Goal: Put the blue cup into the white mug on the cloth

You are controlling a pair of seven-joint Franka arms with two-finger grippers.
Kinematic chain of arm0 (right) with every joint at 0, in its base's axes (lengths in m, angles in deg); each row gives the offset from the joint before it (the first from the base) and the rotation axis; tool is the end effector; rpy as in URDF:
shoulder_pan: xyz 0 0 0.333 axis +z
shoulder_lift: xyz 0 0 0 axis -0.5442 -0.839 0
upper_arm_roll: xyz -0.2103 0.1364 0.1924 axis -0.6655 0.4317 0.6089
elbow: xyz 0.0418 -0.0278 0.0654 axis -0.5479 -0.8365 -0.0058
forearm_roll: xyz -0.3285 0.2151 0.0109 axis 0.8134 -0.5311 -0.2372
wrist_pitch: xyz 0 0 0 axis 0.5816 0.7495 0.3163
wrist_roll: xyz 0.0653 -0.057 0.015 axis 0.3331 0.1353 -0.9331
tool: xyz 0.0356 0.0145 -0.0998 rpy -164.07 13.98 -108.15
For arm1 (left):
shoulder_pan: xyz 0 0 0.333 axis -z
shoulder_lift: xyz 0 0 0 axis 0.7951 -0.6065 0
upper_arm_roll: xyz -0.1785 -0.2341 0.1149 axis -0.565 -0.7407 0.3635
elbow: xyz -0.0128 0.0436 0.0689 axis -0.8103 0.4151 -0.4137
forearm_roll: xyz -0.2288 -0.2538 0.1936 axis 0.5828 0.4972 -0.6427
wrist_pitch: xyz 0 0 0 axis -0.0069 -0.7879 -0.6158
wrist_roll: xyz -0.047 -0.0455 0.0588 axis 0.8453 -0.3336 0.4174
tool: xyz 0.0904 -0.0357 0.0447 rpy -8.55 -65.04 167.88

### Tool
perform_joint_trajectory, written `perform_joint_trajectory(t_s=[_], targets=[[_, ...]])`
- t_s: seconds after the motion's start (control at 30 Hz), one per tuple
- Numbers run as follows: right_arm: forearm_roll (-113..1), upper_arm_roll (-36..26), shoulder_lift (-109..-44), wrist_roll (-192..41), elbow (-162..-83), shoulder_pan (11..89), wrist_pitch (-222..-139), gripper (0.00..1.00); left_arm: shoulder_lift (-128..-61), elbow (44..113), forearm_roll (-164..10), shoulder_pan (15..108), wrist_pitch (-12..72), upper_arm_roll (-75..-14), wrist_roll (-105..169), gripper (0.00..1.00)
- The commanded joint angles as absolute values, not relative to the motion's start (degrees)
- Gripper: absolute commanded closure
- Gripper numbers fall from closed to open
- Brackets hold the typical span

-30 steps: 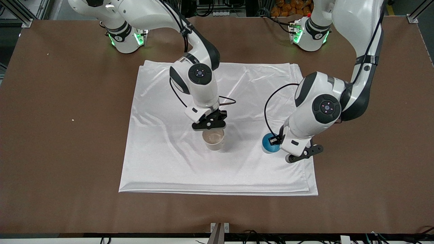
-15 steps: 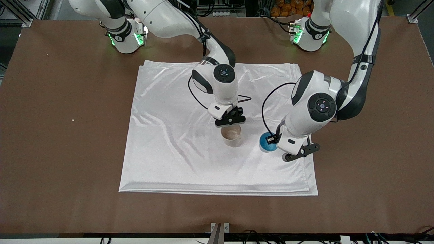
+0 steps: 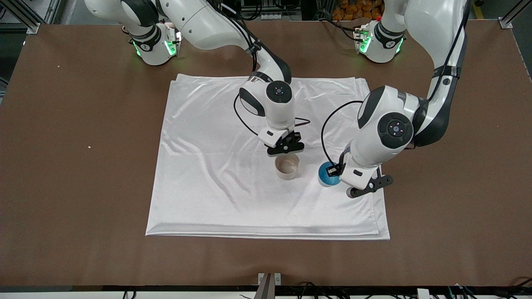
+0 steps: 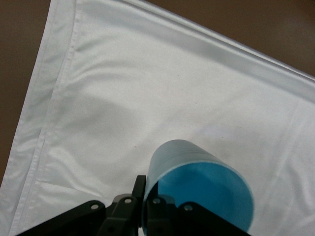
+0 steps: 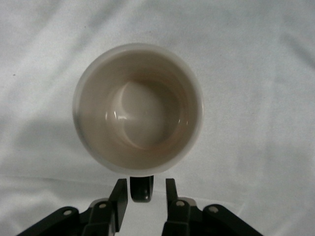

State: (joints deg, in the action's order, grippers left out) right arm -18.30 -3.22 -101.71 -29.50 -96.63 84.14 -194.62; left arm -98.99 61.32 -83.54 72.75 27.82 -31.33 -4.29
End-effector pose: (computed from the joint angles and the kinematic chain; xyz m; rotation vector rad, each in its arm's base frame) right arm 0.5061 0.5716 0.2492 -3.0729 -0.2167 -0.2003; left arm 0.6438 -0.2923 0.3867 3.0100 0.5227 -0.0388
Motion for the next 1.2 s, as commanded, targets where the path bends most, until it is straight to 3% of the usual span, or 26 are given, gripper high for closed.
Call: perform_joint_trajectory(t_s=[0.0,0.2,0.73,1.17], targets=[[-17.5,-4.5,-100.7,-27.9,-95.2,84.6,-192.8,0.0,-97.7,62.2,-83.1,73.0,27.2,-31.1,-5.0,1.0],[-17.5,-4.6,-98.9,-27.7,-95.1,83.8,-188.0,0.0,-97.7,62.2,-83.1,73.1,27.2,-31.1,-5.1,1.0],[-17.8,-6.6,-85.5,-28.4,-95.5,80.9,-176.0,0.0,-98.4,62.2,-83.1,78.0,27.2,-31.1,-10.8,1.0],[-17.6,-6.9,-75.3,-37.2,-95.9,77.0,-160.0,0.0,-101.1,62.4,-83.7,83.0,27.3,-31.0,-15.2,1.0]])
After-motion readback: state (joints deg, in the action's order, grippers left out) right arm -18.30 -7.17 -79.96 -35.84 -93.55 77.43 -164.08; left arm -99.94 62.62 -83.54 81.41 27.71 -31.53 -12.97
